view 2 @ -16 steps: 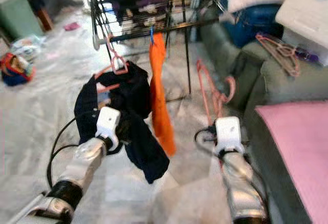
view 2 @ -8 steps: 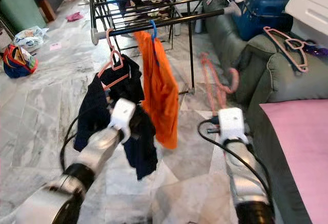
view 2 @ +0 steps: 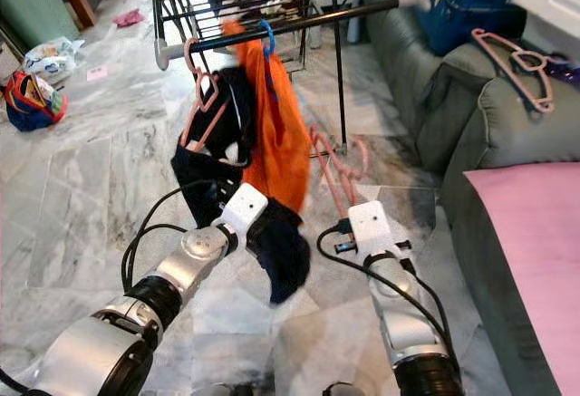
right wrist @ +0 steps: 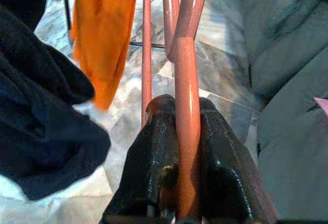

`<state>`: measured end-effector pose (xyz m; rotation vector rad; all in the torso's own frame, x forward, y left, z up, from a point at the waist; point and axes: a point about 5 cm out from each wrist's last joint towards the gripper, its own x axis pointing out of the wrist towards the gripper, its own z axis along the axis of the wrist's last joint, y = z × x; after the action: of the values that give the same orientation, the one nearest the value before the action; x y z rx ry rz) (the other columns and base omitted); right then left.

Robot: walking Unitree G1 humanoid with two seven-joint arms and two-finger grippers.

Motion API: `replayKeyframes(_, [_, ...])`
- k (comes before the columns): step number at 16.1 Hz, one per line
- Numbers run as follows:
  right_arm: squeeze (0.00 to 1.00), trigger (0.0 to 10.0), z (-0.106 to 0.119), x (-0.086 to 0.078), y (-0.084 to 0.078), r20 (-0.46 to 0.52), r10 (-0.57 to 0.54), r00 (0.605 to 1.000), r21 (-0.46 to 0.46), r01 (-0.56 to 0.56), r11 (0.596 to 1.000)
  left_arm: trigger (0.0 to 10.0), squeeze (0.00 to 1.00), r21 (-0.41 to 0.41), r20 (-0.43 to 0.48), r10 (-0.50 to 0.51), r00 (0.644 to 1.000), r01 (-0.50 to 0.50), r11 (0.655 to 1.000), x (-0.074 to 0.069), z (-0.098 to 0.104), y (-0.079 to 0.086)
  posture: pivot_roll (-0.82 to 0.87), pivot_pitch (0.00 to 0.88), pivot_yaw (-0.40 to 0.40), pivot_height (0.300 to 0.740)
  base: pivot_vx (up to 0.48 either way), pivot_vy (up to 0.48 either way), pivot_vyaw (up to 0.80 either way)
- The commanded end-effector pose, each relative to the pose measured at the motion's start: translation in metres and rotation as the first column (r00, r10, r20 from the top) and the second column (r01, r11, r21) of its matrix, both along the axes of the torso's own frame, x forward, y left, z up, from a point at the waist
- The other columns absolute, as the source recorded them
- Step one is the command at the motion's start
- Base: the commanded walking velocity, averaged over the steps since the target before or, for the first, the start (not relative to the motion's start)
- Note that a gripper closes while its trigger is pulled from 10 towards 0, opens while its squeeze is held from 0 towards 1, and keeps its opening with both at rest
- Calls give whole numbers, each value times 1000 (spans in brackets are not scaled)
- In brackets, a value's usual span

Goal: Hang hanger

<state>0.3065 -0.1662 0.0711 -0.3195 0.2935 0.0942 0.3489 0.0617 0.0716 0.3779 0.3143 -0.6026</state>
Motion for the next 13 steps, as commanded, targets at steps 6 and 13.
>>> replayKeyframes(6, [0, 10000, 2, 0, 3, 50, -15, 999, -7, 16, 1000, 10000, 0, -139, 163, 120, 979, -98, 985, 15, 27, 14, -56, 205, 123, 740, 0, 0, 0])
replayKeyframes(13, [0, 10000, 2, 0, 3, 50, -15, 999, -7, 16, 1000, 10000, 0, -139, 163, 120, 979, -98, 985, 15, 27, 14, -56, 205, 123, 740, 0, 0, 0])
